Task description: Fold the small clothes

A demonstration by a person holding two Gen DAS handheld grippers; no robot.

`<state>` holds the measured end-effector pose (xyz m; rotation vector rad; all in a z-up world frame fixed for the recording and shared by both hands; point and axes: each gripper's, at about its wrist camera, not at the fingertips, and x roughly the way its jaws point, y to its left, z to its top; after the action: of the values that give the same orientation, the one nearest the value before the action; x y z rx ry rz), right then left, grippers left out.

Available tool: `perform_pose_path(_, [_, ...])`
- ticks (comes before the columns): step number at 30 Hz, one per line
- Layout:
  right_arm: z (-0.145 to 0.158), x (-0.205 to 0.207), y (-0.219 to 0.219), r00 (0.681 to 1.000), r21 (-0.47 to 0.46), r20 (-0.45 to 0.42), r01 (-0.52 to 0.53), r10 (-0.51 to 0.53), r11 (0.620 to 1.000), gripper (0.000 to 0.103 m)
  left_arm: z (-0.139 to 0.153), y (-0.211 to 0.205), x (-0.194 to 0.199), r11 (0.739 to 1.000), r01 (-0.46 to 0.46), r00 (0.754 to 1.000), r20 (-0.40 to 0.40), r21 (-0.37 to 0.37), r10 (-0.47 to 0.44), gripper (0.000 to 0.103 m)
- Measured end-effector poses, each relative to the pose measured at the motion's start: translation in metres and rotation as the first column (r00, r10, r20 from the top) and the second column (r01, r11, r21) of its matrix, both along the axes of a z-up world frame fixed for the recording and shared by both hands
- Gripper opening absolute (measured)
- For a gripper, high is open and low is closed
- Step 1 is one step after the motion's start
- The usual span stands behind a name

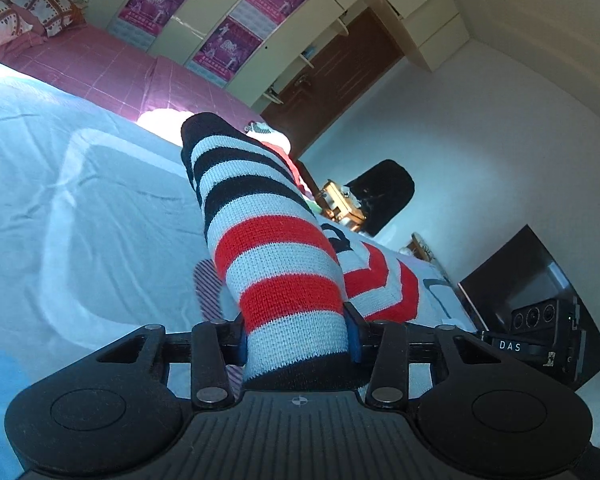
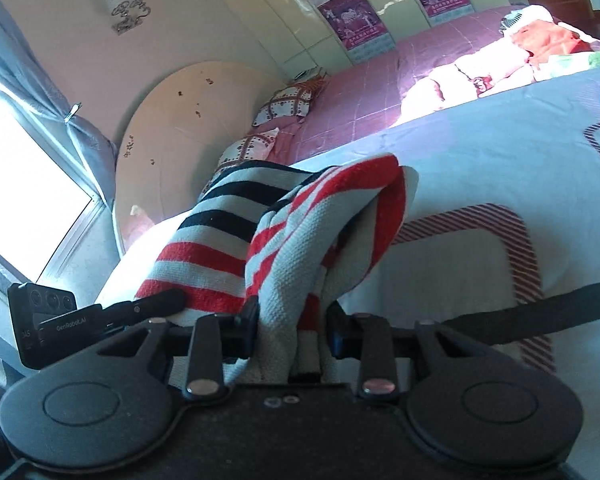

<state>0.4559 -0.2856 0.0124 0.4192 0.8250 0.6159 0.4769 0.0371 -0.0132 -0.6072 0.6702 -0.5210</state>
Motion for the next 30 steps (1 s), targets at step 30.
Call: perform_pose_path(30, [-0.056, -0.017, 0.228, 0.961, 0.001, -0.187, -0.208, 0.204, 0.978, 0.053, -0.080, 0.217, -0.147, 0.954, -0.297, 0.943, -0.164, -0.031, 0.289, 0.052])
